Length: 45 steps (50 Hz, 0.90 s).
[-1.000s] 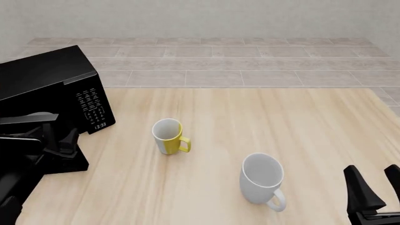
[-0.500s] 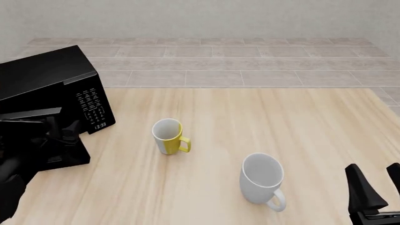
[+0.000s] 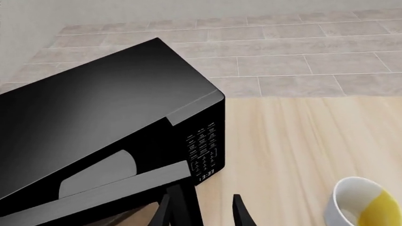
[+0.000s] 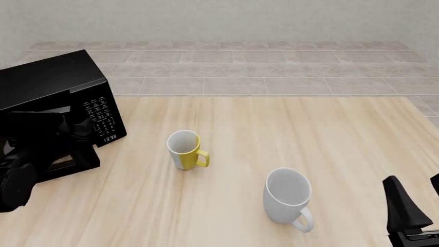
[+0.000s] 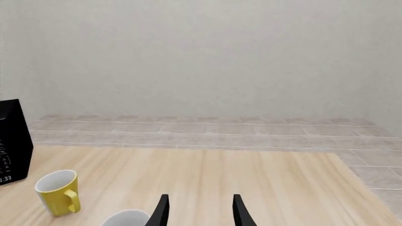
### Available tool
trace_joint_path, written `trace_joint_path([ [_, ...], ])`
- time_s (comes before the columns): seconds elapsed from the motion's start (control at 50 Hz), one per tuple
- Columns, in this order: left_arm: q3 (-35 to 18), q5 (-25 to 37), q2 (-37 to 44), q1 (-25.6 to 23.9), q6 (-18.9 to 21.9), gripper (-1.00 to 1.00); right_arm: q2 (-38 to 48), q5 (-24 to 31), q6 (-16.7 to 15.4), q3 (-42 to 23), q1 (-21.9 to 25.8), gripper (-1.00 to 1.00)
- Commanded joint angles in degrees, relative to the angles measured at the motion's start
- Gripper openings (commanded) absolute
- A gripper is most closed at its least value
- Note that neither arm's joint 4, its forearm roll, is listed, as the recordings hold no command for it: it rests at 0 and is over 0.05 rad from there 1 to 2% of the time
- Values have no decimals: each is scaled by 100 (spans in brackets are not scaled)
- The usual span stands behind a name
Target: Close the microwave.
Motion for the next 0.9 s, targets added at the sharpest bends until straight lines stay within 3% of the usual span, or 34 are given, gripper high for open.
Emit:
trace_joint_path([
  [0.02, -722, -55, 648, 24, 122, 100, 0, -12, -17, -36, 21, 100],
  [0.9, -2037, 207, 1851, 660, 299, 100, 0, -148, 65, 84, 167, 100],
])
